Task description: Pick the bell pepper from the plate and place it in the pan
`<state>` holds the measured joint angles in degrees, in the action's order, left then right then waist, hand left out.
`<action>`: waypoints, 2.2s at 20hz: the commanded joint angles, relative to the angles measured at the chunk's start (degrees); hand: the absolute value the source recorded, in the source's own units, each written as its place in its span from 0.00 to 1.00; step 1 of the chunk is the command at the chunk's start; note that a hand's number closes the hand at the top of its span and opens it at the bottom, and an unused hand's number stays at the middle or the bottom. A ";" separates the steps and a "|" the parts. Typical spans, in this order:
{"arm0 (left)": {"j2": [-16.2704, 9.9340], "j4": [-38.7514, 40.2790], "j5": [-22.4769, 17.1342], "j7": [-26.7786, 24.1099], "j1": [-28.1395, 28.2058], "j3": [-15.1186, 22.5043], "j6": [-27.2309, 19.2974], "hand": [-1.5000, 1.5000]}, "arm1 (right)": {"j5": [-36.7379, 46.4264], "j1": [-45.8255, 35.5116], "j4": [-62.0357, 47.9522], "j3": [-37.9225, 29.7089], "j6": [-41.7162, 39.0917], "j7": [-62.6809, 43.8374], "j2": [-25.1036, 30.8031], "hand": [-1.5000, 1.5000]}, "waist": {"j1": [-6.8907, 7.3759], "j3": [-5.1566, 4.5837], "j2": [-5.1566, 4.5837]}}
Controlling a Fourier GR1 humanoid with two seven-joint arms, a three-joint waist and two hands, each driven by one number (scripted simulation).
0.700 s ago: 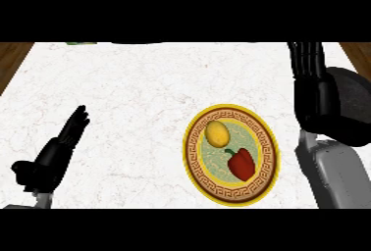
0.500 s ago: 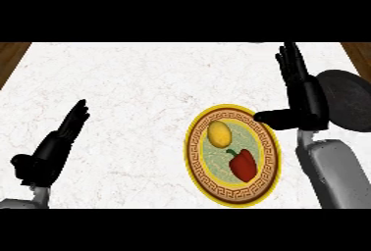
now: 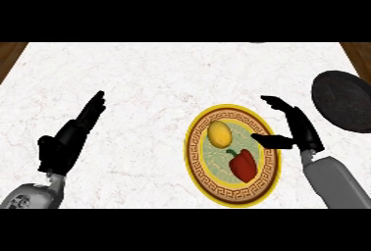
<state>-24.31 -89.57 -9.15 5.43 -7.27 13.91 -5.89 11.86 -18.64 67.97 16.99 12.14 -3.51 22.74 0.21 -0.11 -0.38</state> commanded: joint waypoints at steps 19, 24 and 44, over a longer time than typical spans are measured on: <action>1.25 -0.51 0.69 3.68 -1.90 -1.32 3.30 0.50 | -2.85 -20.41 6.92 14.48 -51.06 -51.28 0.57 0.00 | 1.31 -0.06 0.47; 1.97 0.77 0.49 6.21 -4.22 -2.70 3.30 0.50 | -8.15 -21.76 5.01 14.46 -54.79 -60.92 -5.77 0.00 | -0.09 0.02 0.56; 4.17 0.19 4.11 4.78 -2.72 -4.02 3.90 0.50 | 0.40 -18.62 1.96 21.43 -49.99 -61.74 -7.32 0.00 | 0.17 0.09 0.30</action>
<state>-20.38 -90.04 -5.18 9.78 -8.79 10.64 -2.59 9.05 -36.64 74.25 36.94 -37.13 -59.56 17.80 -0.01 -0.07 0.20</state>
